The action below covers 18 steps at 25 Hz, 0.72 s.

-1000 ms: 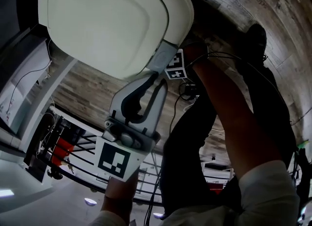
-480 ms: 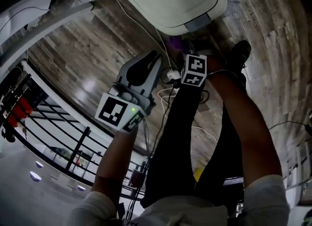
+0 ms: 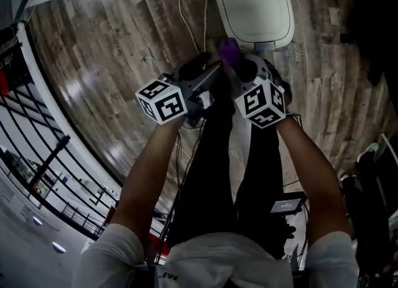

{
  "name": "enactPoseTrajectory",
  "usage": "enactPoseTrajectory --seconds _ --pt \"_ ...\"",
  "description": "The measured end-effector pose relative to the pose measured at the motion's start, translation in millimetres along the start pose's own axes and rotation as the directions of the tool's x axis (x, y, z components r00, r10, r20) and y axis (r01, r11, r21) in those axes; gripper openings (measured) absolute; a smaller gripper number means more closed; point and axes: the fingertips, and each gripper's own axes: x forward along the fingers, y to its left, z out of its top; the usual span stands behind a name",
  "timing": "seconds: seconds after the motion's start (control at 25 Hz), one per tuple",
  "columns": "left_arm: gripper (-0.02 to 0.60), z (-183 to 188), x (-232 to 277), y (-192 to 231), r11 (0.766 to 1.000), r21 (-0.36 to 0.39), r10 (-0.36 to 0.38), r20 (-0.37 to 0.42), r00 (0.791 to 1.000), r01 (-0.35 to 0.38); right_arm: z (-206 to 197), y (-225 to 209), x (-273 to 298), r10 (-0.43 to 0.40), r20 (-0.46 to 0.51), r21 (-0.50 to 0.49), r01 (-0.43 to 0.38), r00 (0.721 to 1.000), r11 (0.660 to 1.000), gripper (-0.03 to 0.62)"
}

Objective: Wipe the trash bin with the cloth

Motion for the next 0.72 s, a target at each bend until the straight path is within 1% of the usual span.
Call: enactPoseTrajectory --seconds 0.08,0.16,0.2,0.24,0.28,0.32,0.36,0.4,0.44,0.48,0.52,0.6,0.68,0.72 --pt "0.232 9.9 6.3 -11.1 0.998 -0.043 -0.038 0.054 0.998 0.040 19.7 -9.6 -12.8 0.037 0.057 0.045 -0.039 0.998 0.998 0.103" --pt "0.245 17.4 10.4 -18.5 0.995 -0.065 -0.071 0.094 0.993 0.078 33.5 -16.5 -22.5 0.092 0.116 0.141 -0.108 0.989 0.984 0.103" --pt "0.247 20.9 11.4 -21.2 0.993 -0.068 -0.088 0.109 0.990 0.096 39.1 -19.3 -27.6 0.127 0.149 0.197 -0.155 0.981 0.968 0.103" --pt "0.247 24.3 11.5 -22.9 0.992 -0.067 -0.102 0.123 0.987 0.111 44.9 -21.6 -33.8 0.172 0.193 0.252 -0.219 0.966 0.943 0.103" --pt "0.249 27.4 10.6 -23.0 0.990 -0.068 -0.112 0.140 0.984 0.122 51.7 -23.6 -41.8 0.224 0.249 0.307 -0.296 0.942 0.905 0.103" --pt "0.250 30.5 8.8 -21.8 0.988 -0.077 -0.118 0.162 0.980 0.131 59.8 -25.8 -51.5 0.274 0.311 0.355 -0.379 0.910 0.855 0.103" --pt "0.250 33.5 6.9 -20.3 0.985 -0.094 -0.125 0.188 0.974 0.144 68.6 -28.2 -62.2 0.322 0.374 0.385 -0.461 0.870 0.800 0.103" --pt "0.250 36.4 5.5 -20.0 0.979 -0.117 -0.136 0.216 0.967 0.164 77.2 -30.6 -72.7 0.367 0.426 0.393 -0.535 0.827 0.748 0.103" --pt "0.250 39.2 5.1 -22.2 0.972 -0.139 -0.153 0.244 0.958 0.191 84.5 -32.7 -81.7 0.409 0.464 0.384 -0.594 0.786 0.707 0.103" --pt "0.250 42.3 5.6 -27.2 0.962 -0.154 -0.178 0.268 0.947 0.224 90.2 -34.3 -88.6 0.446 0.484 0.367 -0.638 0.753 0.677 0.103" --pt "0.250 45.9 6.3 -34.3 0.952 -0.161 -0.208 0.290 0.934 0.262 94.9 -35.4 -93.3 0.478 0.493 0.348 -0.669 0.727 0.657 0.103" --pt "0.250 54.0 5.9 -48.4 0.933 -0.157 -0.259 0.335 0.906 0.325 103.6 -36.6 -99.3 0.524 0.500 0.321 -0.709 0.690 0.628 0.103" --pt "0.250 60.3 1.6 -58.5 0.921 -0.139 -0.294 0.369 0.882 0.365 110.5 -36.4 -103.1 0.553 0.501 0.308 -0.735 0.665 0.604 0.103" --pt "0.250 62.3 -1.6 -63.3 0.917 -0.123 -0.311 0.377 0.872 0.380 112.5 -35.4 -103.8 0.565 0.493 0.300 -0.739 0.662 0.604 0.103"
